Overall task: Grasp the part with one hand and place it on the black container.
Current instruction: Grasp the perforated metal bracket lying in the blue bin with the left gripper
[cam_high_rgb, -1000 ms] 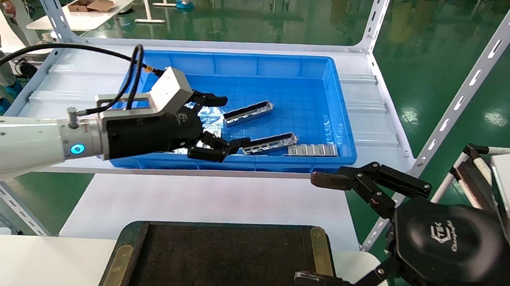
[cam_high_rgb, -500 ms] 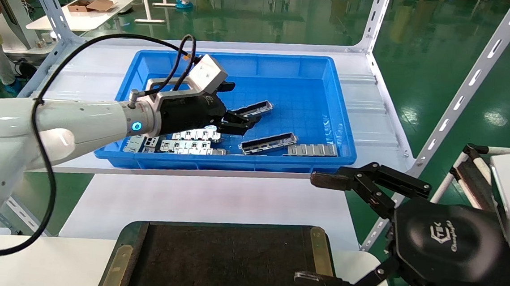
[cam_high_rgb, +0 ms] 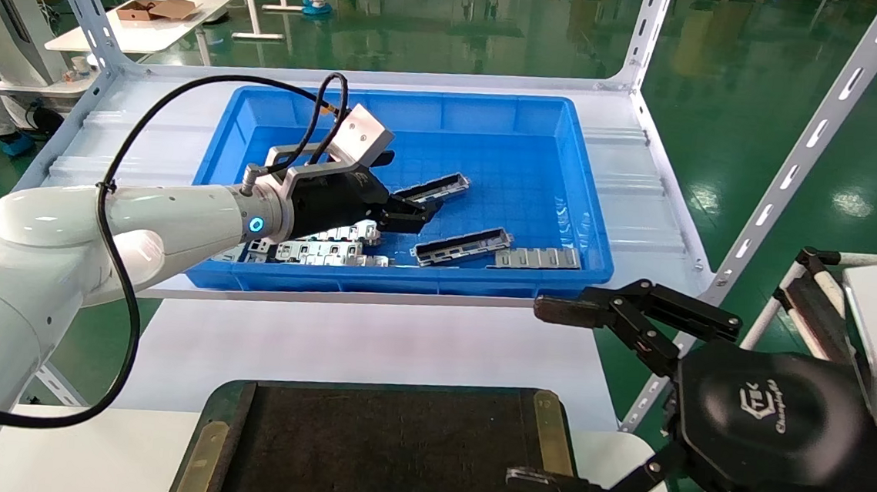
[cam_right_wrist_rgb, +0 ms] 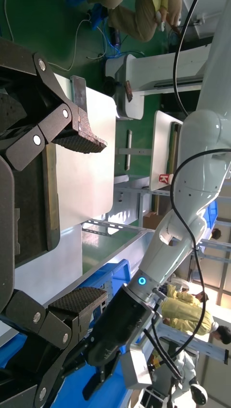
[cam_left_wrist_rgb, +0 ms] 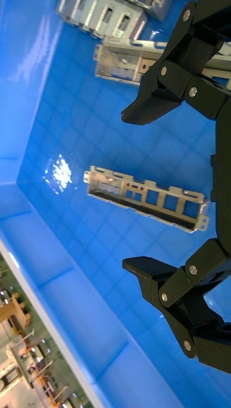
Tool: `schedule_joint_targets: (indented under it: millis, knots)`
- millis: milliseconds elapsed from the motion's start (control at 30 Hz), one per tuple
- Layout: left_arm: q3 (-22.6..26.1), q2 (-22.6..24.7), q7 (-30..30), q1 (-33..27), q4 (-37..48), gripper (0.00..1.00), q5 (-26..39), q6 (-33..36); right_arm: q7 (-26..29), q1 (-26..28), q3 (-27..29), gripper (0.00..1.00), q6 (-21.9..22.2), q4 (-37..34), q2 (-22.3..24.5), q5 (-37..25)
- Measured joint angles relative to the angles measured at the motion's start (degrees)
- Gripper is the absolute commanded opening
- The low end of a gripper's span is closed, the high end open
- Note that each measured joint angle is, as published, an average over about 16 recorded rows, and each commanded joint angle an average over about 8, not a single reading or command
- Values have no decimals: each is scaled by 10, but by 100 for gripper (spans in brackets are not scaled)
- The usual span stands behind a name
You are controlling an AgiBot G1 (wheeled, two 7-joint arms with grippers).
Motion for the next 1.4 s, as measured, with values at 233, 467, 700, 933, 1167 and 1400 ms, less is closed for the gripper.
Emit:
schedule_joint_targets:
  millis: [233,467,700,933,1167,1400]
  knots:
    - [27,1,-22,9,-14,94,-5,-24,0,0,0,95,0,0,0,0]
    - [58,2,-50,16,-31,10,-15,-49,0,0,0,11,0,0,0,0]
    - [91,2,-79,22,-47,0,-28,-71,0,0,0,0,0,0,0,0]
    - [125,2,-104,27,-60,0,-43,-92,0,0,0,0,0,0,0,0]
    - [155,1,-121,31,-69,0,-60,-109,0,0,0,0,0,0,0,0]
    - [178,0,-127,33,-73,0,-79,-118,0,0,0,0,0,0,0,0]
